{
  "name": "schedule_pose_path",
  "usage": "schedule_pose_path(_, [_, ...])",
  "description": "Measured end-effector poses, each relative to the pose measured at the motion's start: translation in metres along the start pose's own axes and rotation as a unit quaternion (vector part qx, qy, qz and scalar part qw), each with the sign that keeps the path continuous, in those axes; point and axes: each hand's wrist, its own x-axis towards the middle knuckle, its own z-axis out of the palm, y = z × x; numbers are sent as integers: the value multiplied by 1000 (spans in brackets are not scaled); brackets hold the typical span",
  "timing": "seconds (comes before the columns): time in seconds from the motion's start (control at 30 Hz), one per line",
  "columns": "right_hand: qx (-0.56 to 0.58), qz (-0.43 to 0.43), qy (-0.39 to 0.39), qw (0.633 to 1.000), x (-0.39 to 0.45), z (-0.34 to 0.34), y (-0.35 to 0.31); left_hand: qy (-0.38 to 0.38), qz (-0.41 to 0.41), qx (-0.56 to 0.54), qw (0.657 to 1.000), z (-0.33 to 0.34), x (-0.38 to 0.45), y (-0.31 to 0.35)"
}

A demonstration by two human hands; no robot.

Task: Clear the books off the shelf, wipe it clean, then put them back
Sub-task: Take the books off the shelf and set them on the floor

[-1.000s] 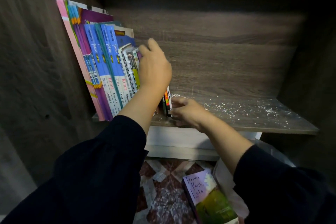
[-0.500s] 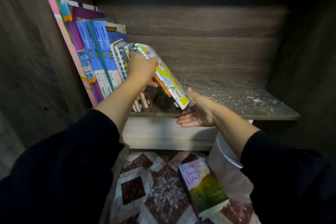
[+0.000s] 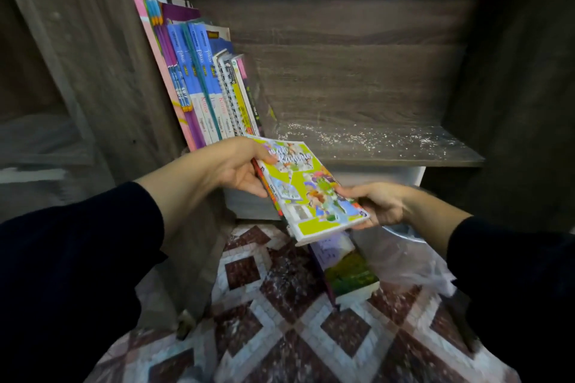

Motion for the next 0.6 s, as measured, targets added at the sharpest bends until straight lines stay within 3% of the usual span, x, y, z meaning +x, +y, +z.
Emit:
schedule_pose_path(0.07, [-26, 14, -71, 997, 5, -6, 19, -38, -54, 17, 998, -5, 2, -19])
schedule_pose_path(0.13, [-60, 32, -90, 994, 15, -5, 36, -59, -106, 38, 992, -6, 9, -39])
schedule_pose_path(0.4, [-143, 134, 44, 980, 72, 13, 85, -2, -194, 71, 978, 12, 88, -110])
schedule_pose_path(0.53, [-143, 173, 117, 968, 101, 9, 96, 40, -176, 68, 981, 32, 138, -141])
schedule_pose_path(0.6, [-205, 185, 167, 946, 113, -2, 97, 48, -165, 44, 984, 50, 162, -155])
